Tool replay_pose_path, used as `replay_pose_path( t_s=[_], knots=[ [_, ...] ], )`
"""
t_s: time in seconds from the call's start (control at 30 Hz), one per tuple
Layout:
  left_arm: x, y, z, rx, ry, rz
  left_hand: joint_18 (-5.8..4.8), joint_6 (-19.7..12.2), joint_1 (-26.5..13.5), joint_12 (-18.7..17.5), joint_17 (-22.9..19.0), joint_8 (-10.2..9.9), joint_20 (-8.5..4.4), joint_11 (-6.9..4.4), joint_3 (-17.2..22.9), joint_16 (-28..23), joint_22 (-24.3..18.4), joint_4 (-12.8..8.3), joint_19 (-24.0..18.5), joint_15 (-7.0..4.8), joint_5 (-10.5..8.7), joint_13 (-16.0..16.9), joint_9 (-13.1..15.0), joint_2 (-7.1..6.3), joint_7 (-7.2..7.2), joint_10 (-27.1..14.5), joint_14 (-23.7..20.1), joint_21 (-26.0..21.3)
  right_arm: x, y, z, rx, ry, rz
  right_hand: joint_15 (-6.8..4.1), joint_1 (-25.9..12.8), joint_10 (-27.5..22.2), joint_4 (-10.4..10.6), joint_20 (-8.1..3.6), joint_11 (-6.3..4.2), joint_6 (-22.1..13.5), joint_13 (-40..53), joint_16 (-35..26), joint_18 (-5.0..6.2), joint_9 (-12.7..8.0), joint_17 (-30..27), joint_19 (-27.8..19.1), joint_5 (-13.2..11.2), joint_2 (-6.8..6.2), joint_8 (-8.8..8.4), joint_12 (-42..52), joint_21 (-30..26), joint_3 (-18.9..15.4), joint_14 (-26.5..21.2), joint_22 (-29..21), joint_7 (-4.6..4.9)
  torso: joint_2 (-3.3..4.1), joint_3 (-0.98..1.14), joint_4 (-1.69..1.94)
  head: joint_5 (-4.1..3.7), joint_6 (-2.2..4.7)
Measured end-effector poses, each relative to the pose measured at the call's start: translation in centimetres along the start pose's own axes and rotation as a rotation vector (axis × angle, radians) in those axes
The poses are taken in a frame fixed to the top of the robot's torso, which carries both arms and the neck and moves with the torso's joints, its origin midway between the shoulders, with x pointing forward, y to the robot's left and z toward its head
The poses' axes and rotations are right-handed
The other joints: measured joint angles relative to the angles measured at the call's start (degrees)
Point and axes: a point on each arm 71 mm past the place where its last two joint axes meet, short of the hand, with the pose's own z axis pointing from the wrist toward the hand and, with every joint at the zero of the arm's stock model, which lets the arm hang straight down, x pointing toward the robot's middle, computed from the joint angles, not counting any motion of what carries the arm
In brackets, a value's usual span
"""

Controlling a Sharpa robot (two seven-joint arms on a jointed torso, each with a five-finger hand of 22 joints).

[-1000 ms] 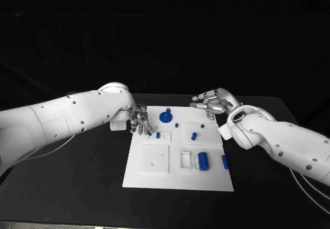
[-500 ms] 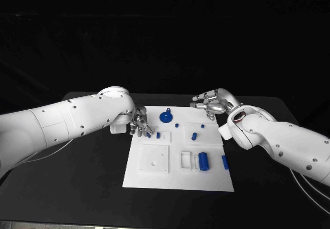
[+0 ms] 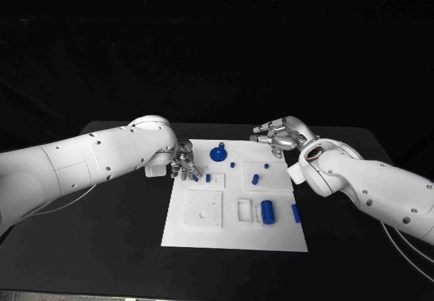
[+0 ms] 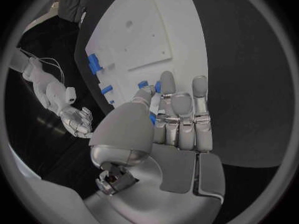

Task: Assemble the parts on the task board

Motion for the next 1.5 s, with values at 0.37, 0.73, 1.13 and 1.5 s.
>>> replay_pose_path(
  t_s=[0.37,0.73,1.13,1.5],
  knots=[
    [0.05,-0.03,-0.02,0.001,-0.001,0.005,0.00,0.0,0.0,0.0,0.0,0.0,0.00,-0.09,0.2,0.0,0.0,0.1,0.0,0.09,-0.01,-0.1,-0.1,0.02,0.02,0.1,0.1,0.0,0.02,0.00,0.01,0.000,0.001,0.000,0.00,0.0,0.0,0.0,0.00,0.00,0.0,0.0,0.0,0.00,0.0,0.0,0.0,0.0,0.00,0.00,0.0,0.0,0.0,0.0,0.0,0.00,0.01,0.03,-0.03,0.06,0.05],
    [0.10,0.04,-0.05,0.001,0.002,0.008,0.00,0.0,0.1,0.0,0.0,0.0,0.00,-0.09,0.3,0.0,0.0,0.0,0.0,0.15,-0.08,-0.2,-0.4,0.08,0.03,0.1,0.0,0.0,0.01,-0.02,0.01,0.001,0.001,0.000,0.00,0.0,0.0,0.2,0.00,0.01,0.0,0.0,0.0,-0.01,0.0,0.0,0.0,0.0,0.00,0.00,0.0,0.0,0.2,0.0,0.0,0.00,0.03,0.01,-0.03,0.12,0.03],
    [0.13,0.06,-0.04,0.001,0.006,0.009,0.00,0.1,0.1,0.0,0.0,-0.1,0.00,-0.10,0.3,0.0,0.0,0.0,0.0,0.28,0.03,-0.2,-0.3,0.08,-0.14,0.1,0.1,0.0,0.01,-0.04,0.02,0.001,0.001,0.000,0.00,0.0,0.0,0.2,0.00,0.01,0.0,0.0,0.0,0.00,0.0,0.0,0.0,0.0,0.00,0.00,0.0,0.0,0.2,0.0,0.0,0.00,0.03,0.01,-0.03,0.15,0.04],
    [0.16,0.05,-0.04,0.001,0.008,0.010,0.00,0.1,0.1,0.0,0.1,-0.1,0.00,-0.18,0.3,0.0,0.0,0.0,0.0,0.33,0.02,-0.3,-0.3,0.07,-0.14,0.2,0.1,0.0,0.02,-0.04,0.02,0.001,0.002,0.000,0.00,0.0,0.1,0.2,0.00,0.10,0.0,0.0,0.0,0.00,0.0,0.0,0.0,0.0,0.00,0.00,0.0,0.0,0.2,0.0,0.0,0.00,0.03,0.01,-0.03,0.24,0.00]
  ],
)
